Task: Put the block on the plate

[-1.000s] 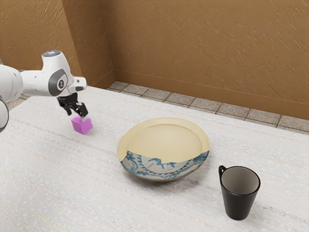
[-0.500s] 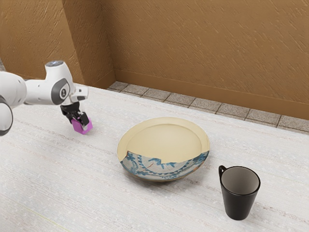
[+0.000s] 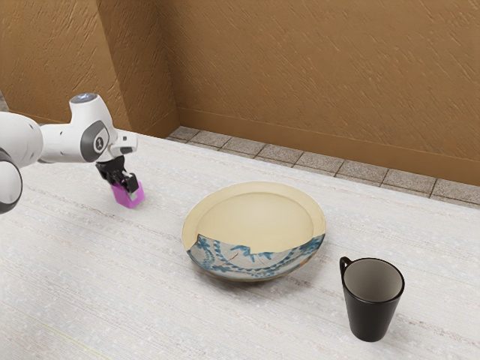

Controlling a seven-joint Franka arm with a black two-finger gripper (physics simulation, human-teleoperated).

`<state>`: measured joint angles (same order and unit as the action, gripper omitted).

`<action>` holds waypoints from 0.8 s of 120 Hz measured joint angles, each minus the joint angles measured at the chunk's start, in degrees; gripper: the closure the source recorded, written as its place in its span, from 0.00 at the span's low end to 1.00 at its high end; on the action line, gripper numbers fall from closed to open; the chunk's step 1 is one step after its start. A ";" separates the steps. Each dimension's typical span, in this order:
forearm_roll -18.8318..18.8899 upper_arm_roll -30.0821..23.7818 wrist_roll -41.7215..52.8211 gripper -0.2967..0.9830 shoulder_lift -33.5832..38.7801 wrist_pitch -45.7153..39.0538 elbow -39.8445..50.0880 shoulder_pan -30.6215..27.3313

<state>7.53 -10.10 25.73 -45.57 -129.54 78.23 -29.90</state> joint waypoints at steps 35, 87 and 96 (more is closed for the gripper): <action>-3.64 4.55 -0.16 0.47 13.47 0.29 9.62 12.36; -8.29 6.07 -1.67 0.47 25.92 -1.11 23.05 38.35; -8.36 6.06 -1.99 0.47 23.48 -2.17 22.76 39.21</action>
<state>-0.83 -4.05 23.73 -22.09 -131.71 100.98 9.31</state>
